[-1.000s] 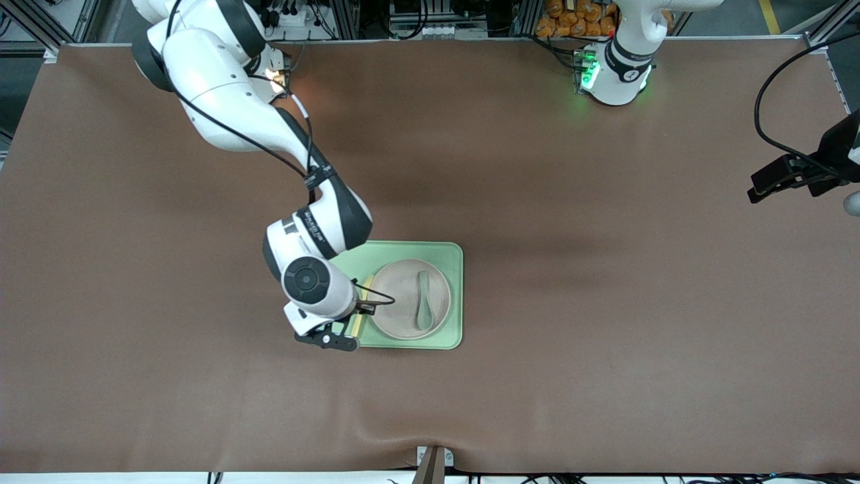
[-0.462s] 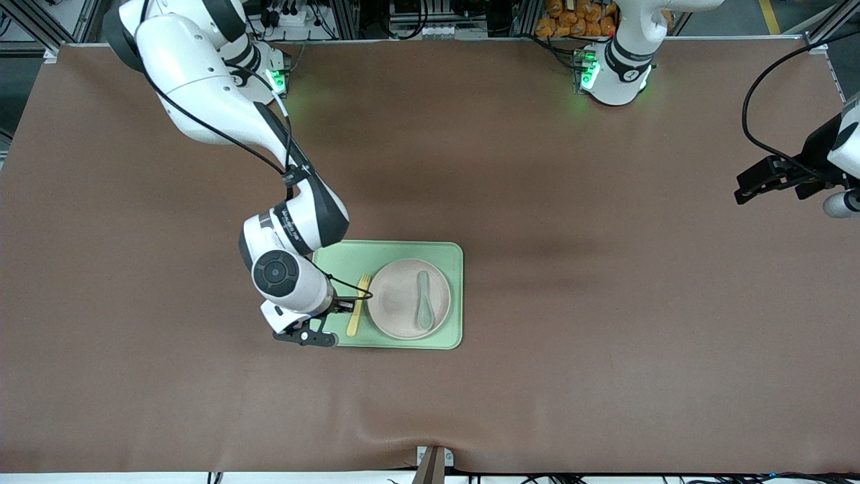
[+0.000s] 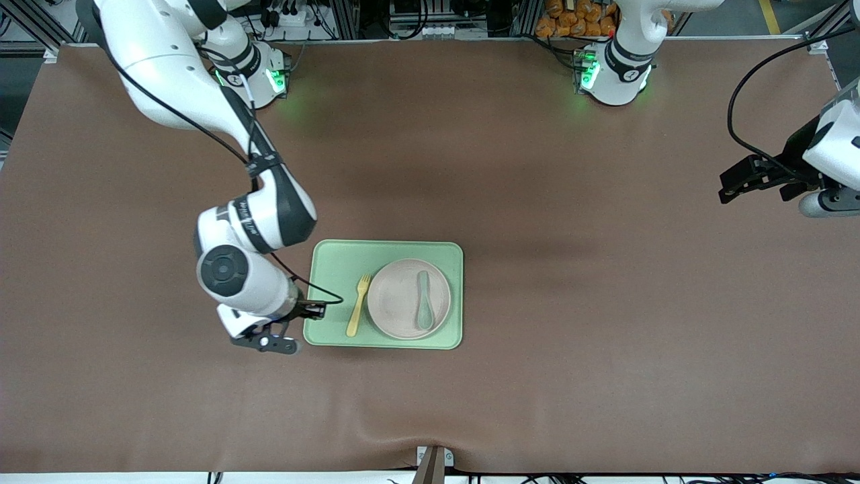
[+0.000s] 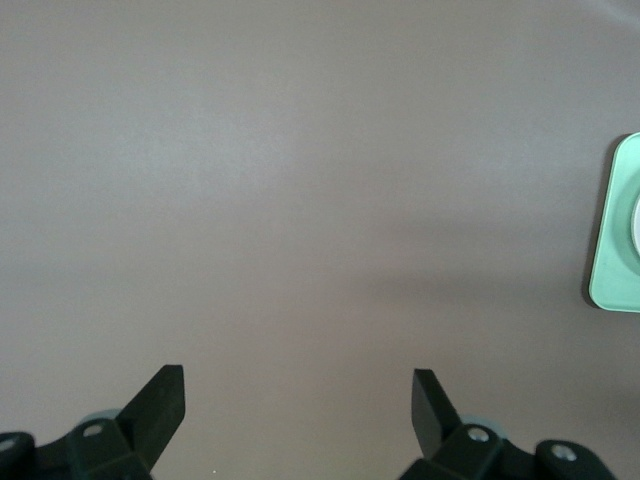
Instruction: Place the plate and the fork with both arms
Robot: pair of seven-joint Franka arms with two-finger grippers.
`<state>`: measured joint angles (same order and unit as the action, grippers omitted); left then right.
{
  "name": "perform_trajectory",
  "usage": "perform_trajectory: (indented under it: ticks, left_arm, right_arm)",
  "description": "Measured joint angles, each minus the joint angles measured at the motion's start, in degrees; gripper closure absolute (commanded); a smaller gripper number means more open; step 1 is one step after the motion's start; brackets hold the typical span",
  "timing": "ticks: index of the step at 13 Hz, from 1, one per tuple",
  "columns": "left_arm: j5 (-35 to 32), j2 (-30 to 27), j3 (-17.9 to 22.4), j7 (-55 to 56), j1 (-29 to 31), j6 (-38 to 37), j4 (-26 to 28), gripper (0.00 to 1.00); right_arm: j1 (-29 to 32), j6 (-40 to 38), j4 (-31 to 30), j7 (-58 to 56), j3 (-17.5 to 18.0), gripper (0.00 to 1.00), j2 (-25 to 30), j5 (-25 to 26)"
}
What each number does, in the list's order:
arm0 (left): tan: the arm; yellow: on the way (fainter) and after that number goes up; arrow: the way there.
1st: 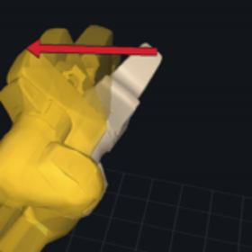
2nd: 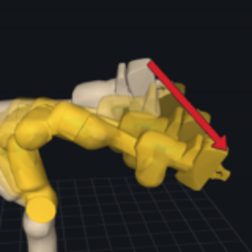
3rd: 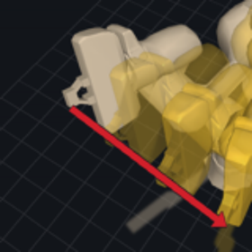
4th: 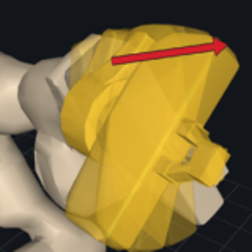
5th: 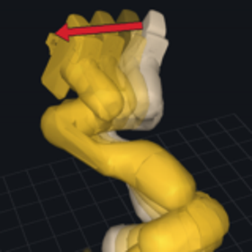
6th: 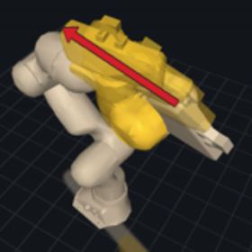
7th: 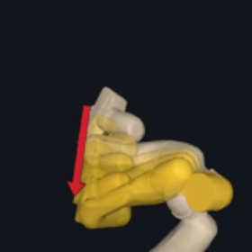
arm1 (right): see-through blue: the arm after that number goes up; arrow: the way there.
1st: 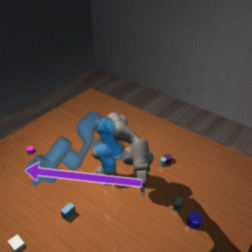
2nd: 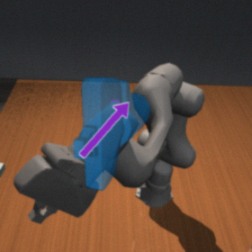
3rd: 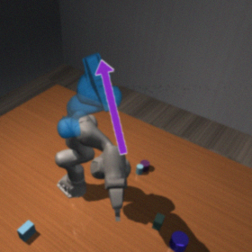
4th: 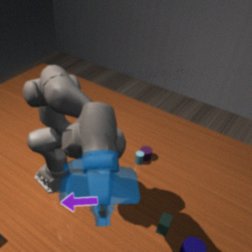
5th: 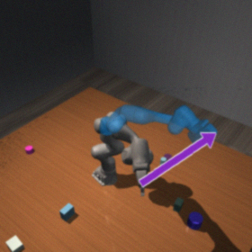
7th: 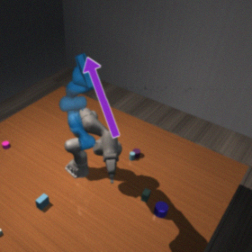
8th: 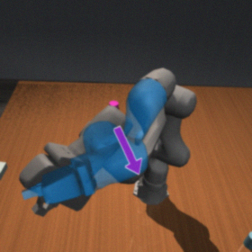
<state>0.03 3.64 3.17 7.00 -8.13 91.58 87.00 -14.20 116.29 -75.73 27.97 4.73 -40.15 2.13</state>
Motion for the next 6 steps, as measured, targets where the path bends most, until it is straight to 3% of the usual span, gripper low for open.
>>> perform_trajectory:
  ticks: [6]
  left_arm:
    - [0.0,0.3,-1.3,0.0,-0.2,0.5,-0.3,0.00]
  right_arm:
    - [11.0,-9.9,-0.3,-13.5,0.0,0.00,9.4,-3.1]
